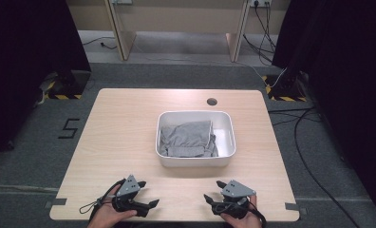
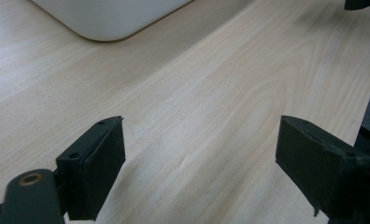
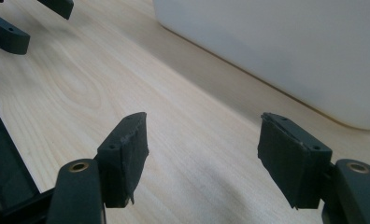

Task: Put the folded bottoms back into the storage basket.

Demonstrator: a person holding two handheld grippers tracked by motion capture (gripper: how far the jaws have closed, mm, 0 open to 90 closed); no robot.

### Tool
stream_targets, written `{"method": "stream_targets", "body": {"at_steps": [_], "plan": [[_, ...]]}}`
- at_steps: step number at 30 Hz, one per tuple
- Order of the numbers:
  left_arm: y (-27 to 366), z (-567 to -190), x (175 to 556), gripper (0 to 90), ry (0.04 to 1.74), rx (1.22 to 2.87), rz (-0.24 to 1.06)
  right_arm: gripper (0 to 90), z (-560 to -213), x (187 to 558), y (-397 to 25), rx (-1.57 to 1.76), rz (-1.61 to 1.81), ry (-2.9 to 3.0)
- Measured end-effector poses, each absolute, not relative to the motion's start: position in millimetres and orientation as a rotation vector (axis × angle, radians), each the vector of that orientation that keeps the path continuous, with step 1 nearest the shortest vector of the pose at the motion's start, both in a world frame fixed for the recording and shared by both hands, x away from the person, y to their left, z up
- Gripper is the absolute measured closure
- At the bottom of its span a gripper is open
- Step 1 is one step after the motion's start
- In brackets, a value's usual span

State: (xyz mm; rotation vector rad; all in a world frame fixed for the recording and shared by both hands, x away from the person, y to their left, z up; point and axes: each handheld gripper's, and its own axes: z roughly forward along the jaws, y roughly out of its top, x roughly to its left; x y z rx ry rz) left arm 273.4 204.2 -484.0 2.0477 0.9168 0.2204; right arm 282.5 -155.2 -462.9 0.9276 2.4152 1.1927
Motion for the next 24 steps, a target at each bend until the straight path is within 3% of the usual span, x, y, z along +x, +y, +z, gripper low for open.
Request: {"method": "stream_targets", "body": {"at_steps": [24], "plan": [[201,-495,253,16.4,0.883,2.117,0.253,33.4,-480,267,-164,0.969,1.147,2.45]]}}
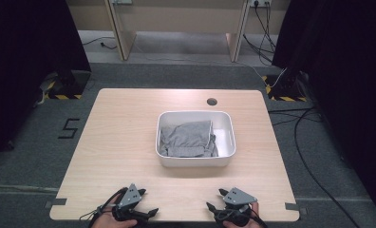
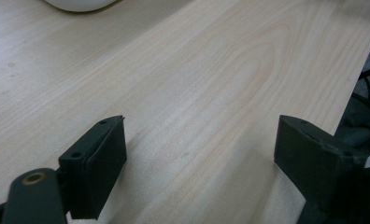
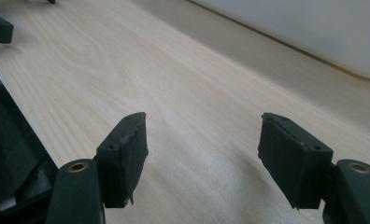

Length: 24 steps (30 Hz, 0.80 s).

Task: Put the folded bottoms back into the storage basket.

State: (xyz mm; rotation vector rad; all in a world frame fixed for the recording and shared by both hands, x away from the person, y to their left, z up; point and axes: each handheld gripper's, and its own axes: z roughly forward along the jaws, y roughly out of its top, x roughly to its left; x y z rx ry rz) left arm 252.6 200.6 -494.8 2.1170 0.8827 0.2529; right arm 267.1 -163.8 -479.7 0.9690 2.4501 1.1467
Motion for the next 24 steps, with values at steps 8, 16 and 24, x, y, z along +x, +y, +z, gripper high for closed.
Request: {"method": "stream_targets", "body": {"at_steps": [8,16,24], "plan": [[199,-496,245,15.9,0.867,2.126,0.284,32.6,-486,262,-167,0.97,1.126,2.465],[200,-497,241,15.3,0.862,2.124,0.299,31.6,-489,258,-169,0.969,1.12,2.462],[200,-498,237,14.5,0.855,2.116,0.305,25.1,-492,255,-169,0.944,1.148,2.447]]}}
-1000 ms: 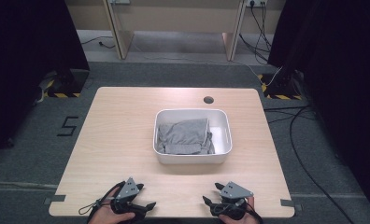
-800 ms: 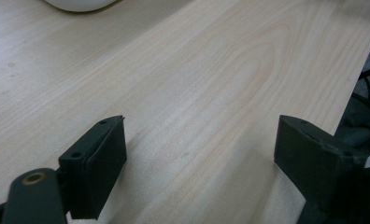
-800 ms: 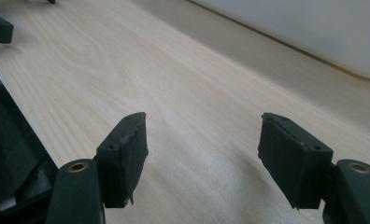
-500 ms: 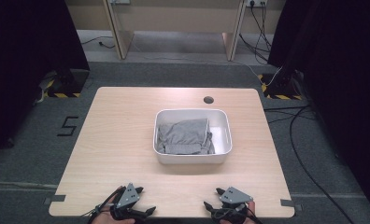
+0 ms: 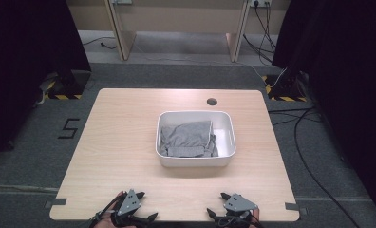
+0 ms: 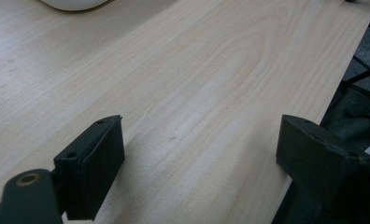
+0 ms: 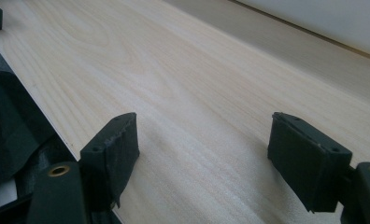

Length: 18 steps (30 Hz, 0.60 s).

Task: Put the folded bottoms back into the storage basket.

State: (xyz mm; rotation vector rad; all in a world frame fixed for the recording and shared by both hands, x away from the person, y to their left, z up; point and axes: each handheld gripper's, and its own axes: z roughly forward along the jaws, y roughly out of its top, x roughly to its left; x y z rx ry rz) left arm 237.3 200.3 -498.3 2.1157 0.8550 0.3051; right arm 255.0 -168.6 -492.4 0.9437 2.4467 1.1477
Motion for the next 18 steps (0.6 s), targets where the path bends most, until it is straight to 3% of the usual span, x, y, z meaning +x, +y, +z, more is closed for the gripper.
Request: {"method": "stream_targets", "body": {"at_steps": [18], "plan": [[202.0,-500.9,231.5,14.0,0.844,2.091,0.316,21.8,-497.7,251.4,-170.2,0.926,1.203,2.415]]}}
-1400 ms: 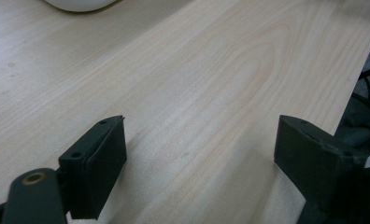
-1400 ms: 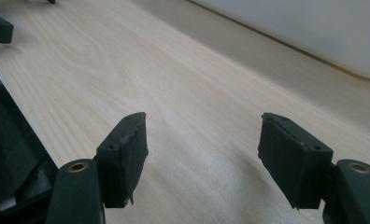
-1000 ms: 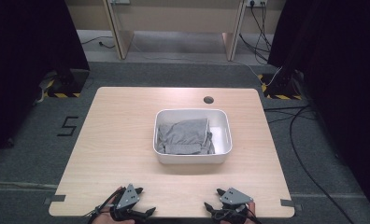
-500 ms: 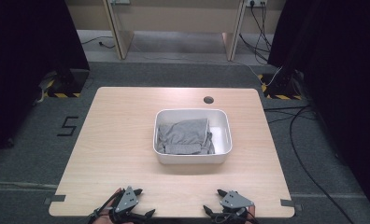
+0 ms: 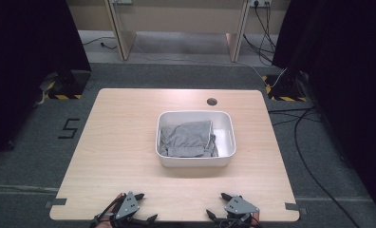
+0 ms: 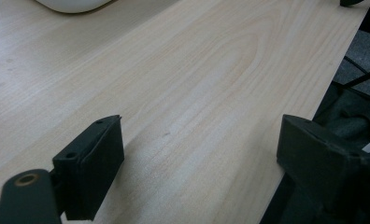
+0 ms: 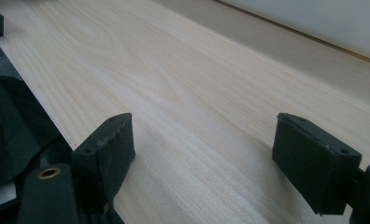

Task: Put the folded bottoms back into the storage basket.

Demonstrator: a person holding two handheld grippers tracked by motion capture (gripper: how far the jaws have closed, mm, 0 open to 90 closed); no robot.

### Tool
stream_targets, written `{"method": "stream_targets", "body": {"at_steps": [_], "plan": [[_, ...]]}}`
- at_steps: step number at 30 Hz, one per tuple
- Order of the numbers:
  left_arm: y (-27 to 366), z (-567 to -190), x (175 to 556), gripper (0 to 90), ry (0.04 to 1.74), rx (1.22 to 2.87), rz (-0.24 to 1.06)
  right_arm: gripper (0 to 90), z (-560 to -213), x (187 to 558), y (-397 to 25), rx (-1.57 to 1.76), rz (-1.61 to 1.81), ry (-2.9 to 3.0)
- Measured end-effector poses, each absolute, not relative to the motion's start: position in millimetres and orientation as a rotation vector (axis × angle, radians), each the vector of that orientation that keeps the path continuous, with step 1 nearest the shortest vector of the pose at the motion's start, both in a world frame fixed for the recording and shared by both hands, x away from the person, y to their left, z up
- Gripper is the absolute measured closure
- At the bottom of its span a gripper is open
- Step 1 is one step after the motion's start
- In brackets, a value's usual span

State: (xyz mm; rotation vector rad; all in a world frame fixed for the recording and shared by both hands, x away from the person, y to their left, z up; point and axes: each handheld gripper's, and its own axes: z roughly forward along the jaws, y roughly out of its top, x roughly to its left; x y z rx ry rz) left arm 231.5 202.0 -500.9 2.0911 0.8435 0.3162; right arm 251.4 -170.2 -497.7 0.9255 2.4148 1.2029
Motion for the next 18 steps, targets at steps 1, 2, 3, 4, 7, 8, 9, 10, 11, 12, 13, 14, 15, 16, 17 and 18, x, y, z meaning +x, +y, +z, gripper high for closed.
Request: {"method": "stream_targets", "body": {"at_steps": [1,2,3,4,7,8,9,10,11,12,13,14,15,16,17,18], "plan": [[202.0,-500.9,231.5,14.0,0.844,2.091,0.316,21.8,-497.7,251.2,-170.2,0.926,1.202,2.414],[202.0,-500.9,231.5,14.0,0.844,2.091,0.316,21.8,-497.7,251.2,-170.2,0.927,1.202,2.413],[202.0,-500.9,231.5,14.0,0.844,2.091,0.316,21.8,-497.7,251.2,-170.2,0.927,1.202,2.413],[202.0,-500.9,231.5,14.0,0.844,2.091,0.316,21.8,-497.6,251.2,-170.2,0.926,1.202,2.413],[202.0,-500.9,231.4,14.0,0.844,2.091,0.316,21.8,-497.7,251.2,-170.2,0.927,1.202,2.413],[202.0,-500.9,231.5,14.0,0.844,2.091,0.316,21.8,-497.7,251.2,-170.2,0.928,1.203,2.414],[202.0,-500.9,231.5,14.0,0.844,2.091,0.316,21.7,-497.7,251.2,-170.2,0.926,1.202,2.413],[202.0,-500.9,231.5,14.0,0.844,2.091,0.316,21.8,-497.7,251.2,-170.2,0.927,1.202,2.413],[202.0,-500.9,231.5,14.0,0.844,2.091,0.316,21.8,-497.6,251.1,-170.2,0.928,1.202,2.413],[202.0,-500.9,231.5,14.0,0.844,2.091,0.316,21.8,-497.7,251.0,-170.2,0.931,1.203,2.414],[202.0,-500.9,231.5,14.0,0.844,2.091,0.316,21.8,-497.7,251.0,-170.2,0.929,1.202,2.413],[202.0,-500.9,231.5,14.0,0.844,2.091,0.316,21.8,-497.7,251.0,-170.2,0.929,1.202,2.413],[201.9,-500.9,231.5,14.0,0.844,2.091,0.315,21.8,-497.7,251.2,-170.2,0.928,1.203,2.414],[201.9,-500.9,231.6,13.9,0.844,2.091,0.315,21.8,-497.8,251.1,-170.3,0.928,1.204,2.414],[201.9,-500.9,231.6,13.9,0.844,2.091,0.315,21.8,-497.8,251.1,-170.3,0.928,1.204,2.414],[201.8,-500.9,231.7,13.8,0.844,2.091,0.315,21.7,-497.7,251.2,-170.3,0.928,1.203,2.414]]}}
